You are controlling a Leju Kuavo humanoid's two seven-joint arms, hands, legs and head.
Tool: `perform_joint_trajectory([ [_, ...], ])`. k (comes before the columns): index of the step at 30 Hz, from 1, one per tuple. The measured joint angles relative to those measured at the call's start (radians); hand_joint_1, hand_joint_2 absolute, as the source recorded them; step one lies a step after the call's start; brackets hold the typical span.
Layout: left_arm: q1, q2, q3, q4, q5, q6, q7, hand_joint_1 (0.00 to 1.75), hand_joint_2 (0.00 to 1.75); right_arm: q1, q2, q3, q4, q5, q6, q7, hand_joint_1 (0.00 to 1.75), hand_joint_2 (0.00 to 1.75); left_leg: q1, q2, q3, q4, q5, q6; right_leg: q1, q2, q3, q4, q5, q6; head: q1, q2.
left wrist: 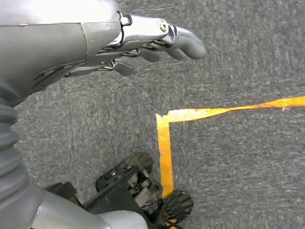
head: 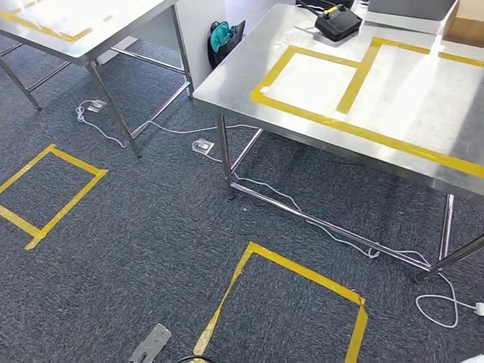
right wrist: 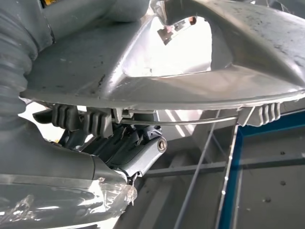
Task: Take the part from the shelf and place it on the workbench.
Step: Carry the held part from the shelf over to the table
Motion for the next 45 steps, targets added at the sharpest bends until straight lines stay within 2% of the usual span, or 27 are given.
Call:
perform_joint_trajectory([
  [1, -0.001, 0.0, 0.0, 0.0, 0.0, 0.0, 0.0, 0.0, 1.75, 0.0, 0.0, 0.0, 0.0, 0.0, 0.0, 0.0, 1.69, 1.75, 0.002, -0.01, -0.023, 0.045, -0.021, -0.005, -0.002, 0.004, 0.005, -0.002, -0.003, -0.006, -0.003, 0.0],
  [4, 0.004, 0.0, 0.001, 0.0, 0.0, 0.0, 0.0, 0.0, 1.75, -0.001, 0.0, 0.001, 0.0, -0.002, 0.0, -0.003, 1.69, 1.75, 0.006, -0.029, -0.15, 0.248, -0.085, -0.012, -0.003, 0.02, 0.014, -0.002, -0.015, -0.016, -0.006, 0.0],
  [5, 0.006, 0.0, 0.001, 0.0, 0.0, 0.0, 0.0, 0.0, 1.75, 0.0, 0.0, 0.001, 0.0, -0.003, 0.0, -0.004, 1.69, 1.75, 0.007, -0.03, -0.179, 0.28, -0.078, -0.012, -0.003, 0.026, 0.019, -0.002, -0.02, -0.016, -0.006, 0.0],
  [6, 0.007, 0.0, 0.001, 0.0, 0.0, 0.0, 0.0, 0.0, 1.75, 0.0, 0.0, 0.001, 0.0, -0.004, 0.0, -0.004, 1.69, 1.75, 0.007, -0.031, -0.188, 0.271, -0.049, -0.01, -0.003, 0.033, 0.027, -0.002, -0.025, -0.014, -0.006, 0.0],
  [8, 0.008, 0.001, 0.001, 0.0, 0.0, 0.0, 0.0, 0.0, 1.75, 0.0, 0.0, 0.001, 0.0, -0.006, 0.0, -0.005, 1.69, 1.75, 0.008, -0.035, -0.157, 0.16, 0.047, -0.004, -0.004, 0.045, 0.042, -0.003, -0.038, -0.008, -0.007, 0.0],
  [10, 0.006, 0.002, 0.001, 0.0, 0.0, 0.0, 0.0, 0.0, 1.75, 0.0, 0.0, 0.001, 0.0, -0.006, 0.0, -0.006, 1.69, 1.75, 0.007, -0.042, -0.113, 0.045, 0.096, 0.002, -0.002, 0.055, 0.052, -0.003, -0.052, 0.002, -0.007, 0.0],
  [13, 0.003, 0.003, 0.002, -0.001, 0.0, 0.0, 0.0, 0.0, 1.75, 0.001, 0.0, 0.002, 0.0, -0.009, 0.0, -0.007, 1.69, 1.75, 0.007, -0.044, -0.093, -0.001, 0.083, 0.013, 0.0, 0.061, 0.063, -0.009, -0.054, 0.022, -0.008, 0.0],
  [15, 0.003, 0.002, 0.002, -0.001, 0.0, 0.0, -0.001, 0.0, 1.75, 0.002, 0.0, 0.003, 0.0, -0.011, 0.0, -0.008, 1.69, 1.75, 0.01, -0.043, -0.081, -0.007, 0.079, 0.024, 0.0, 0.049, 0.062, 0.011, -0.066, 0.034, -0.005, 0.0],
  [16, 0.003, 0.002, 0.003, -0.001, 0.0, 0.0, -0.001, 0.0, 1.75, 0.001, 0.0, 0.004, 0.0, -0.012, 0.0, -0.008, 1.69, 1.75, 0.011, -0.042, -0.073, -0.008, 0.076, 0.03, 0.001, 0.041, 0.043, 0.046, -0.085, 0.037, -0.002, 0.0],
  [18, 0.004, 0.002, 0.003, -0.001, 0.0, 0.0, -0.001, 0.0, 1.75, -0.001, 0.0, 0.006, 0.0, -0.013, 0.0, -0.009, 1.69, 1.75, 0.009, -0.039, -0.061, -0.009, 0.065, 0.036, 0.002, 0.03, -0.031, 0.172, -0.134, 0.04, 0.004, 0.0],
  [20, 0.005, 0.002, 0.004, -0.001, 0.0, 0.0, -0.001, 0.0, 1.75, 0.0, 0.0, 0.007, 0.0, -0.014, 0.0, -0.01, 1.69, 1.75, 0.007, -0.034, -0.047, -0.009, 0.052, 0.038, 0.002, 0.028, -0.099, 0.264, -0.148, 0.041, 0.004, 0.0],
  [21, 0.006, 0.002, 0.004, -0.001, 0.0, 0.0, -0.001, 0.0, 1.75, 0.0, 0.0, 0.007, 0.0, -0.014, 0.001, -0.01, 1.69, 1.75, 0.007, -0.032, -0.036, -0.009, 0.044, 0.039, 0.002, 0.027, -0.11, 0.261, -0.127, 0.04, 0.005, 0.0],
  [22, 0.006, 0.002, 0.004, -0.001, 0.0, 0.0, -0.001, 0.0, 1.75, 0.001, 0.0, 0.008, 0.0, -0.014, 0.001, -0.01, 1.69, 1.75, 0.007, -0.031, -0.023, -0.009, 0.035, 0.038, 0.003, 0.025, -0.102, 0.22, -0.087, 0.037, 0.005, 0.0],
  [24, 0.006, 0.002, 0.004, -0.001, 0.0, 0.0, -0.001, 0.0, 1.75, 0.0, 0.0, 0.008, 0.0, -0.016, 0.001, -0.01, 1.69, 1.75, 0.006, -0.025, 0.003, -0.009, 0.016, 0.033, 0.007, 0.001, -0.065, 0.099, -0.006, 0.032, 0.006, 0.0],
  [26, 0.006, 0.002, 0.005, -0.001, 0.0, 0.0, 0.0, 0.0, 1.75, -0.002, 0.0, 0.008, 0.0, -0.017, 0.001, -0.01, 1.69, 1.75, 0.002, -0.015, 0.013, -0.01, 0.002, 0.023, 0.016, -0.022, -0.044, 0.031, 0.018, 0.019, 0.006, 0.0],
  [27, 0.006, 0.002, 0.005, -0.001, 0.0, 0.0, 0.0, 0.0, 1.75, -0.002, 0.0, 0.009, 0.0, -0.017, 0.001, -0.01, 1.69, 1.75, 0.0, -0.01, 0.015, -0.01, 0.0, 0.017, 0.019, -0.024, -0.044, 0.026, 0.013, 0.011, 0.005, 0.0],
  [30, 0.004, 0.002, 0.006, -0.001, -0.001, 0.0, 0.0, 0.0, 1.75, 0.0, 0.0, 0.009, -0.002, -0.016, 0.0, -0.008, 1.69, 1.75, -0.001, -0.009, 0.004, 0.022, 0.002, 0.004, 0.013, 0.002, -0.034, 0.015, 0.014, -0.007, 0.003, 0.0],
  [32, 0.002, 0.002, 0.006, -0.001, -0.002, 0.0, 0.0, 0.0, 1.75, -0.001, 0.0, 0.008, -0.003, -0.016, 0.0, -0.007, 1.69, 1.75, 0.002, -0.024, -0.054, 0.12, -0.019, -0.008, 0.006, 0.016, -0.022, 0.009, 0.008, -0.017, 0.001, 0.0],
  [34, 0.004, 0.002, 0.006, -0.001, -0.002, 0.0, 0.0, 0.0, 1.75, -0.002, 0.0, 0.008, -0.003, -0.015, 0.0, -0.008, 1.69, 1.75, 0.006, -0.03, -0.137, 0.238, -0.073, -0.017, 0.004, 0.032, -0.012, 0.008, -0.001, -0.023, -0.001, 0.0],
  [35, 0.005, 0.002, 0.006, -0.001, -0.002, 0.0, 0.0, 0.0, 1.75, -0.002, 0.0, 0.008, -0.003, -0.016, 0.0, -0.009, 1.69, 1.75, 0.007, -0.031, -0.169, 0.273, -0.089, -0.019, 0.003, 0.041, -0.007, 0.008, -0.006, -0.024, -0.001, 0.0],
  [36, 0.005, 0.002, 0.007, -0.001, -0.002, 0.0, 0.0, 0.0, 1.75, -0.002, 0.0, 0.008, -0.003, -0.016, 0.0, -0.01, 1.69, 1.75, 0.008, -0.031, -0.187, 0.278, -0.083, -0.019, 0.003, 0.05, 0.0, 0.008, -0.012, -0.023, -0.001, 0.0],
  [37, 0.005, 0.002, 0.007, -0.001, -0.002, 0.0, -0.001, 0.0, 1.75, -0.001, 0.0, 0.008, -0.003, -0.016, 0.0, -0.01, 1.69, 1.75, 0.009, -0.033, -0.188, 0.25, -0.052, -0.018, 0.003, 0.059, 0.009, 0.008, -0.017, -0.022, -0.001, 0.0],
  [39, 0.006, 0.003, 0.007, -0.001, -0.002, 0.0, -0.001, 0.0, 1.75, -0.002, 0.0, 0.008, -0.003, -0.017, 0.0, -0.01, 1.69, 1.75, 0.008, -0.051, -0.155, 0.128, 0.05, -0.009, 0.002, 0.076, 0.024, 0.007, -0.029, -0.017, -0.001, 0.0],
  [40, 0.005, 0.003, 0.008, -0.001, -0.002, 0.0, -0.001, 0.0, 1.75, -0.002, 0.0, 0.008, -0.003, -0.017, 0.0, -0.01, 1.69, 1.75, 0.008, -0.064, -0.137, 0.069, 0.073, -0.003, 0.002, 0.084, 0.029, 0.007, -0.035, -0.013, -0.001, 0.0],
  [42, 0.005, 0.004, 0.008, -0.001, -0.002, 0.0, -0.001, 0.0, 1.75, -0.002, 0.0, 0.008, -0.003, -0.017, 0.0, -0.011, 1.69, 1.75, 0.007, -0.082, -0.119, 0.008, 0.08, 0.007, 0.001, 0.098, 0.031, 0.007, -0.04, 0.0, -0.002, 0.0],
  [43, 0.005, 0.003, 0.008, -0.001, -0.002, 0.0, -0.001, 0.0, 1.75, -0.001, 0.0, 0.008, -0.003, -0.018, 0.0, -0.011, 1.69, 1.75, 0.007, -0.08, -0.114, -0.001, 0.072, 0.012, 0.001, 0.103, 0.036, 0.007, -0.039, 0.007, -0.002, 0.0],
  [45, 0.006, 0.002, 0.009, -0.001, -0.002, 0.0, -0.001, 0.0, 1.75, 0.001, 0.0, 0.008, -0.003, -0.018, 0.0, -0.012, 1.69, 1.75, 0.01, -0.071, -0.096, -0.009, 0.084, 0.022, 0.003, 0.092, 0.039, 0.015, -0.046, 0.019, -0.001, 0.0],
])
